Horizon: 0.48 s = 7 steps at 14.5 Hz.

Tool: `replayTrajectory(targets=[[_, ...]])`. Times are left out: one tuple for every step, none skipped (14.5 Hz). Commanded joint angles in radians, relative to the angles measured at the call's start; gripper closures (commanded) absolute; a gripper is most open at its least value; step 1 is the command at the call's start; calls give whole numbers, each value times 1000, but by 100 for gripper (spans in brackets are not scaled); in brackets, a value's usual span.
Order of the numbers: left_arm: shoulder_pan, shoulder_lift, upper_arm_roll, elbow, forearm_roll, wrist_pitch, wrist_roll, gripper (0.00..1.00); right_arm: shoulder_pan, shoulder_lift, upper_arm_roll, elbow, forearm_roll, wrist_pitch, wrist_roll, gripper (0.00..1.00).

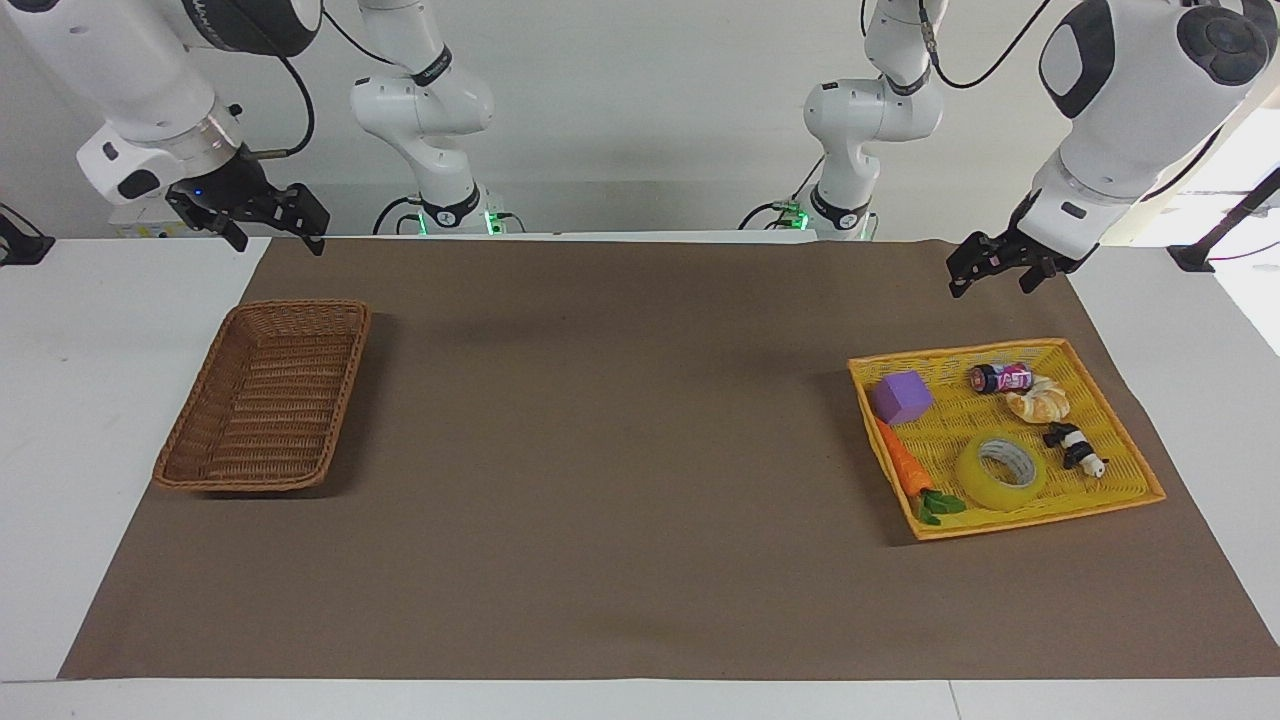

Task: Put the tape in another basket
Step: 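Lower the left gripper onto the yellow tape roll in the yellow basket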

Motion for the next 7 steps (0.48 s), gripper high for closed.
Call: replayTrajectory(targets=[[-5,-24,0,-21,-5,-7,2,0,-8,-28,7,-33,1,13,-17,0],[-8,-22,0,-21,-5,-1,-1,0,-8,-28,7,-33,1,13,-19,0],[-9,-22,1,-21,-2,-9,-1,0,-8,-28,7,-33,3,13,-19,0],[-3,-22,0,-21,-2,-6,2,0,-8,-28,7,-33,3,15,-19,0],[3,-22,0,-21,-2,-6,-2,0,-8,-28,7,-33,1,15,-19,0],[4,-24,1,-27,1,3,-4,0,-8,-28,7,-33,1,13,-17,0],[18,-30,3,-59,1,34,7,0,-8,-28,7,-33,1,15,-17,0]])
